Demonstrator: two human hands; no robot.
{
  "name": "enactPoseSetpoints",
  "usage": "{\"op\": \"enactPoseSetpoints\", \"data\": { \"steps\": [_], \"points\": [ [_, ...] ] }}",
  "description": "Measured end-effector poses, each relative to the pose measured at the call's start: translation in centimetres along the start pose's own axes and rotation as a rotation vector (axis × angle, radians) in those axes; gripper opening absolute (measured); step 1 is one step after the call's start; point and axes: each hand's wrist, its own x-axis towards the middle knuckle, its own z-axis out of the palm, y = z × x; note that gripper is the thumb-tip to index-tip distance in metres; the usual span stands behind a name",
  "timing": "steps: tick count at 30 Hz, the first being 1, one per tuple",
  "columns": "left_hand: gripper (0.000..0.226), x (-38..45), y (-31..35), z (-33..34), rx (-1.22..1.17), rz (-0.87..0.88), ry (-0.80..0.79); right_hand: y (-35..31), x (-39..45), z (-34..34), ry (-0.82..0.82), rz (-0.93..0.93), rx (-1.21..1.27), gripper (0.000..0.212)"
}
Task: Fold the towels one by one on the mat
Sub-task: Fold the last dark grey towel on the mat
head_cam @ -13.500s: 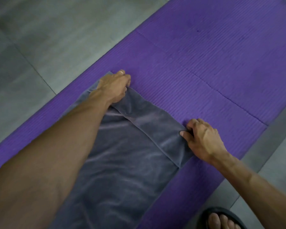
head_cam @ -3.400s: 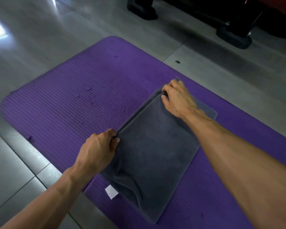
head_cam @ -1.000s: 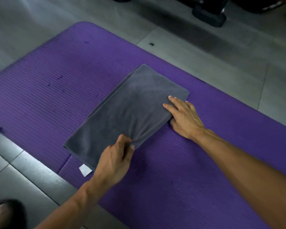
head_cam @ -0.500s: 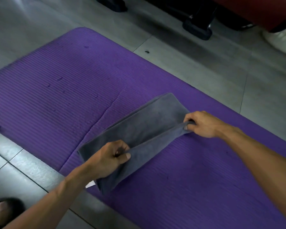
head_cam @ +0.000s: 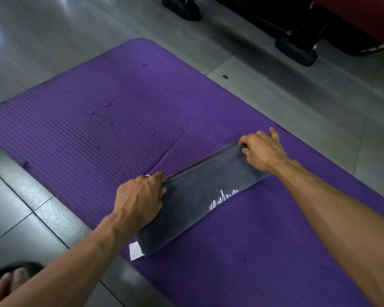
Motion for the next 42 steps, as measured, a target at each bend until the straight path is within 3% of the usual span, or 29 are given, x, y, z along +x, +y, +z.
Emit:
{"op": "enactPoseSetpoints", "data": {
  "steps": [7, 9, 11, 13, 16, 19, 21, 23, 26, 29, 31, 32, 34, 36, 37, 42],
  "points": [
    [0.017, 1.0, -0.2, 0.0, 0.079, -0.024, 0.069, 0.0, 1.5, 1.3, 0.013, 0.013, 0.078, 0.024],
    [0.023, 1.3, 0.7, 0.3, 0.093, 0.071, 0.182, -0.1, 1.6, 1.7, 0.026, 0.009, 0.075, 0.025],
    [0.031, 1.5, 2.2, 1.3, 0.021, 0.285, 0.253, -0.1, 1.6, 2.0, 0.035, 0.011, 0.072, 0.025],
    [0.040, 1.6, 3.7, 2.7, -0.002, 0.460, 0.182, 0.2, 1.8, 2.3, 0.054, 0.015, 0.056, 0.026],
    [0.060, 1.6, 3.4, 5.0, 0.098, 0.469, -0.005, -0.6, 1.5, 2.7, 0.171, 0.019, 0.125, 0.030],
    [0.071, 1.8, 2.1, 5.9, 0.150, 0.388, -0.035, -4.7, -0.6, 3.9, 0.339, -0.181, 0.337, 0.038],
    [0.075, 1.8, 2.2, 6.0, 0.152, 0.365, -0.041, -7.1, -2.5, 5.5, 0.226, -0.394, 0.346, 0.050],
    [0.078, 1.6, 2.5, 6.0, 0.143, 0.341, -0.030, -5.9, -2.9, 6.8, 0.074, -0.496, 0.203, 0.060],
    [0.080, 1.5, 2.6, 5.8, 0.143, 0.326, -0.029, -0.1, -0.1, 7.1, 0.024, -0.372, 0.046, 0.068],
    [0.082, 1.4, 2.7, 5.8, 0.147, 0.314, -0.053, 5.2, 2.7, 6.6, -0.044, -0.070, 0.045, 0.071],
    [0.082, 1.4, 2.8, 5.9, 0.143, 0.299, -0.063, 4.9, 2.9, 5.8, 0.020, 0.062, 0.070, 0.070],
    [0.082, 1.4, 2.8, 5.8, 0.140, 0.297, -0.065, 3.6, 2.3, 5.5, 0.089, 0.045, 0.076, 0.068],
    [0.083, 1.3, 2.9, 5.8, 0.125, 0.287, -0.057, 0.4, -0.2, 5.7, 0.148, -0.171, 0.130, 0.062],
    [0.082, 1.4, 2.9, 5.8, 0.122, 0.292, -0.051, -1.0, -3.1, 6.9, 0.065, -0.359, 0.120, 0.062],
    [0.082, 1.4, 3.0, 5.7, 0.123, 0.299, -0.049, -0.3, -3.6, 7.3, -0.013, -0.340, 0.092, 0.065],
    [0.083, 1.6, 2.8, 5.7, 0.120, 0.320, -0.028, 4.0, -2.1, 6.0, -0.179, 0.159, 0.058, 0.069]
  ]
}}
